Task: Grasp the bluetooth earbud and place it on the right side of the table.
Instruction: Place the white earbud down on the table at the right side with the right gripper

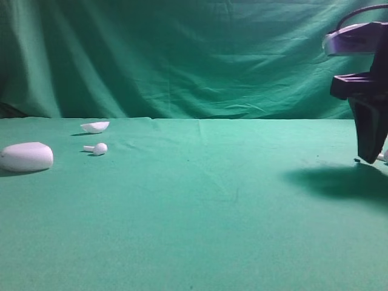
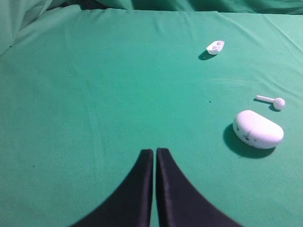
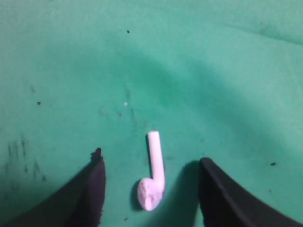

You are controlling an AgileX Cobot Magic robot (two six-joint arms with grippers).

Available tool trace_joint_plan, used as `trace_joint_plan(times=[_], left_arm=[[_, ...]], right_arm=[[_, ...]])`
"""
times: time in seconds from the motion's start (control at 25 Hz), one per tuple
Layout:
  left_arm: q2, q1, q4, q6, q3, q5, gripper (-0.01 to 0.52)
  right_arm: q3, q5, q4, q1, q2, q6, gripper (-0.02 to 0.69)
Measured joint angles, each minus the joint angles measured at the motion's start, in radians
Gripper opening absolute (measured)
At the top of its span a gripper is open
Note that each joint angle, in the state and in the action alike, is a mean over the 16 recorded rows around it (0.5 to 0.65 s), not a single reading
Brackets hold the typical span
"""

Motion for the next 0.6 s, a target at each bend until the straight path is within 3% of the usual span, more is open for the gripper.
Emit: trace_joint_plan(times=[0.2,0.6], left_arm=[[0.0,0.0,0.0,0.0,0.0,0.0,0.0],[0.0,0.0,0.0,0.0,0.0,0.0,0.0]], right_arm=[[-0.009,0.063,0.022,0.0,-0.122,0.001,0.345],[0.017,0.221,0.101,0.0,-0.654,0.001,0.113]])
